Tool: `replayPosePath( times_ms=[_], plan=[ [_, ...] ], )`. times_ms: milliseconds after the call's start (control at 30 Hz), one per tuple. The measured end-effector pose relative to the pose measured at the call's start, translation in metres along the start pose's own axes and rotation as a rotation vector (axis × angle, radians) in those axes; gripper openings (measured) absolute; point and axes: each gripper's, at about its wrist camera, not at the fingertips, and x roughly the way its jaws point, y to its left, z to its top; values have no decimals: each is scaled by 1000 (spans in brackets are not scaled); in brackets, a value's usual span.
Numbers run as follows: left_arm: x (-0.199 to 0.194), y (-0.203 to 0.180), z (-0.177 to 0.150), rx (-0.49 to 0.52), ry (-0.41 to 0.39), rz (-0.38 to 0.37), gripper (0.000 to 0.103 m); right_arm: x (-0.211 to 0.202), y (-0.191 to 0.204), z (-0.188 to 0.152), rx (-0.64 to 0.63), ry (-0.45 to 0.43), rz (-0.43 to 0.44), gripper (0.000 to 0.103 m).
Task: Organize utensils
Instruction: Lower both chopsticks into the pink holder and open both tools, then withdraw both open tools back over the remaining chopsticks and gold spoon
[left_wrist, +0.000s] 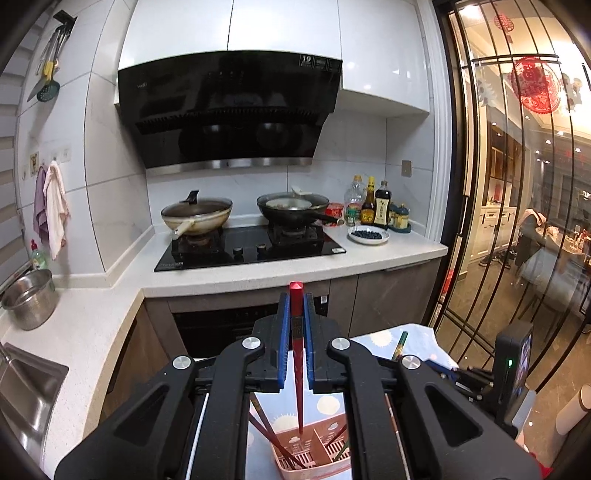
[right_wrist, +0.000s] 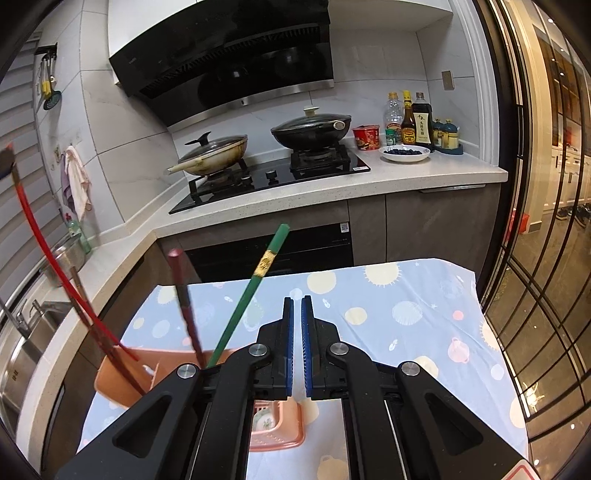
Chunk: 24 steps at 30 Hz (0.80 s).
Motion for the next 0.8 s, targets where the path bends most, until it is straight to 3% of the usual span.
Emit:
replayPosePath(
  times_ms=[233,300,367,433,633,800],
  plan=[
    [18,1,-23,-14,63,20,9,48,-2,9,-16,68,-45,5],
    [22,2,-29,-16,79,28,15,53,6,10,-26,72,-23,5],
    [24,4,-35,-17,85,48,33,47,17,10,-49,60,16,5],
    [25,5,-42,-22,90,64,41,35,34,8,-106,28,46,5],
    [21,13,-66,-39,118,72,50,-7,39,0,-118,-22,55,5],
    [7,15,-92,-45,148,67,51,-43,26,-17,-73,-22,63,6]
  ],
)
